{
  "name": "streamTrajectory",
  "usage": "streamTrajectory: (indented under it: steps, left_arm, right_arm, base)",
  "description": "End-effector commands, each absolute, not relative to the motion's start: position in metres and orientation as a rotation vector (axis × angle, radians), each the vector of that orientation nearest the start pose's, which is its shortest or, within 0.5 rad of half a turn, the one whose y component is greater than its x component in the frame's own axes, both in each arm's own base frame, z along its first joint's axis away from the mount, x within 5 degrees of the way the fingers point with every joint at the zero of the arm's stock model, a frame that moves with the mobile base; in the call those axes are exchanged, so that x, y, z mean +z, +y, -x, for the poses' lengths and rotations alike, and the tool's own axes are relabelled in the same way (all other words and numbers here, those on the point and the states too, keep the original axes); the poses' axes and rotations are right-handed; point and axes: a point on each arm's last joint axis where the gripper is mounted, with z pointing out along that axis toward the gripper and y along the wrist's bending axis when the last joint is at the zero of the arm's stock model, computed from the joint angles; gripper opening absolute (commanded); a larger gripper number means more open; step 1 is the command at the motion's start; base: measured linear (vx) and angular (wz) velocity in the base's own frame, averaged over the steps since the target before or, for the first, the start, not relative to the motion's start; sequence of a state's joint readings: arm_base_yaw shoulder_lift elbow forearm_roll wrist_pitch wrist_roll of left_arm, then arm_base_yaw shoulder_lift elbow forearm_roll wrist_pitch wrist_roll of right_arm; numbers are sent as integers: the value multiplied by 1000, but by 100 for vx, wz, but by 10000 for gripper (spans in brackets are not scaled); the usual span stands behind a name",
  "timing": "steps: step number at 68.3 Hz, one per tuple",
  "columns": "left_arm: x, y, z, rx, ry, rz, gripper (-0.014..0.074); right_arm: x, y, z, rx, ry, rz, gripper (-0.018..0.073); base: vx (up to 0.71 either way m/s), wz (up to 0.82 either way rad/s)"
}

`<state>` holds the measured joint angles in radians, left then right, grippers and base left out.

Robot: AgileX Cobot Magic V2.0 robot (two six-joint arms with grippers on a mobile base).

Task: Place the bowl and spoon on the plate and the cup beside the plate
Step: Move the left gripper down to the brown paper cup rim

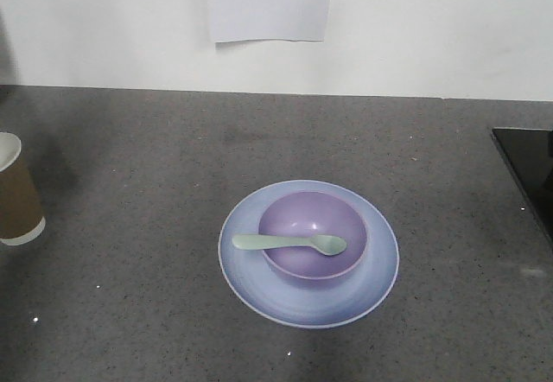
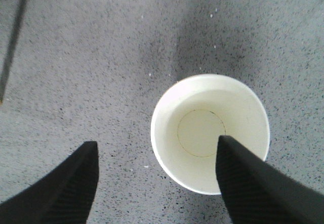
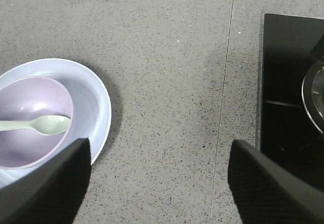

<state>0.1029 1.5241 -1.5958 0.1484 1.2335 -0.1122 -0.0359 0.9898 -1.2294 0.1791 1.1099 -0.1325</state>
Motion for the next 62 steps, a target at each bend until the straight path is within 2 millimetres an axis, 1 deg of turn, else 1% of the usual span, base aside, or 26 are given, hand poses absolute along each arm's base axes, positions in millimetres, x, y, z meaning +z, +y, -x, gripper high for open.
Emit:
streamTrajectory:
  steps: [1,12,33,48,49,50,62]
  left_arm:
    - [398,45,-306,179,2529,270,482]
    - [382,45,-308,181,2551,264,482]
    - [368,48,-312,211,2567,304,482]
    - [356,49,-321,212,2606,306,482]
    - [348,50,-326,214,2625,308,482]
    - [346,50,-328,213,2630,310,482]
    - [342,60,-329,209,2638,353,481]
  right_arm:
    - [432,7,-172,134,2245,90,549]
    - [432,7,-172,133,2243,90,549]
    - [432,7,-172,134,2245,90,549]
    - [431,7,-172,135,2252,91,549]
    - [431,7,-172,135,2255,92,549]
    - [431,7,-172,135,2255,92,549]
    - [431,7,-172,135,2255,92,549]
  base:
    - [0,0]
    - [0,0]
    - [0,0]
    - [0,0]
    - [0,0]
    - [0,0]
    - [0,0]
